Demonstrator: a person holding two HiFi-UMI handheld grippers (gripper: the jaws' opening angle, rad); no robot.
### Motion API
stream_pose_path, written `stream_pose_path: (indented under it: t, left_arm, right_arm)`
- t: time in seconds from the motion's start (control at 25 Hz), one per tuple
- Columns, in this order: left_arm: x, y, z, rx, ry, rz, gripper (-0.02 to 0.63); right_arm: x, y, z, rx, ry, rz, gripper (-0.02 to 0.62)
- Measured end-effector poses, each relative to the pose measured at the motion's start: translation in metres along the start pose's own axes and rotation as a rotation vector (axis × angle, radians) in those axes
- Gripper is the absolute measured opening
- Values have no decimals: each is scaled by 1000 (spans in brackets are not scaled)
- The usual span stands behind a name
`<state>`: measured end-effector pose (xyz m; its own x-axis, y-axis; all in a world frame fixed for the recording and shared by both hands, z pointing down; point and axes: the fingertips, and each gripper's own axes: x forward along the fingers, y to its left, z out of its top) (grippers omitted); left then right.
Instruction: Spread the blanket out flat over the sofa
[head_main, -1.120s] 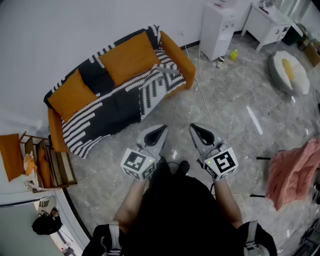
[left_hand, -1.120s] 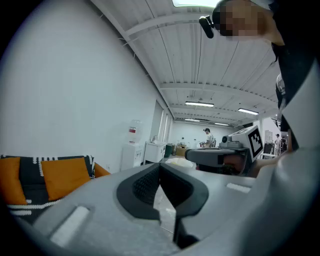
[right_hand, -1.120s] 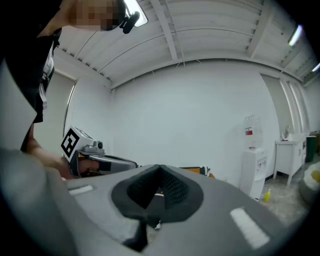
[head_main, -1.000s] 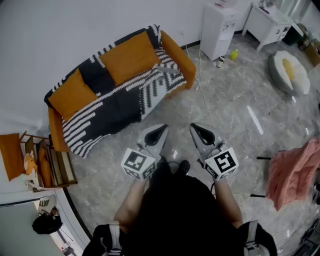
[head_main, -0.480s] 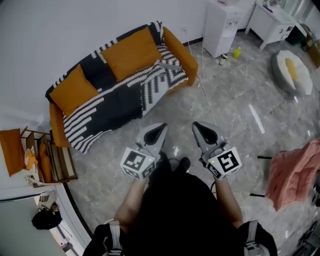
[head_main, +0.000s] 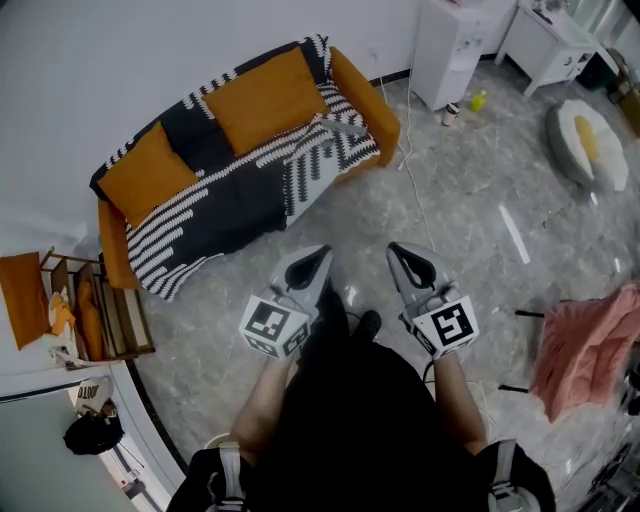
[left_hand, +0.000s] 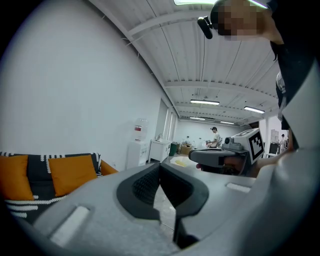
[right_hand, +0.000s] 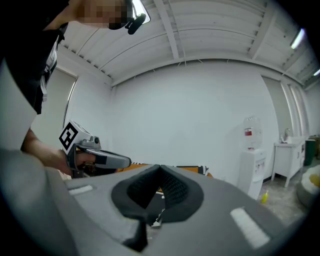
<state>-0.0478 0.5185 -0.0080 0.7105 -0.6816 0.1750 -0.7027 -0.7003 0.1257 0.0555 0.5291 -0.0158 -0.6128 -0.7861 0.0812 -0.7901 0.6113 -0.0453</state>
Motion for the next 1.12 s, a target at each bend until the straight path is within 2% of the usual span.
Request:
stream_pose_path:
  t: [0.2,0.44,0.76,1.0,1.12]
  left_arm:
    - [10,19,-2,-12,7,-16,6]
    - [34,57,5,-22,2,-32,6]
    - [67,135,22,-31,-19,-52,6]
    - [85,195,41,-28,-33,-81,6]
    - [92,219,44,-13,-35,-112,6]
  right_arm:
    - [21,-5,-5,35,27,-3,3]
    - [62,-21,-7,28,73,-19,5]
    - [141,-37,8,-34,92,1,3]
    - [204,-51,15,-18,125,-21,3]
    - [231,-51,11,-41,158,-25,3]
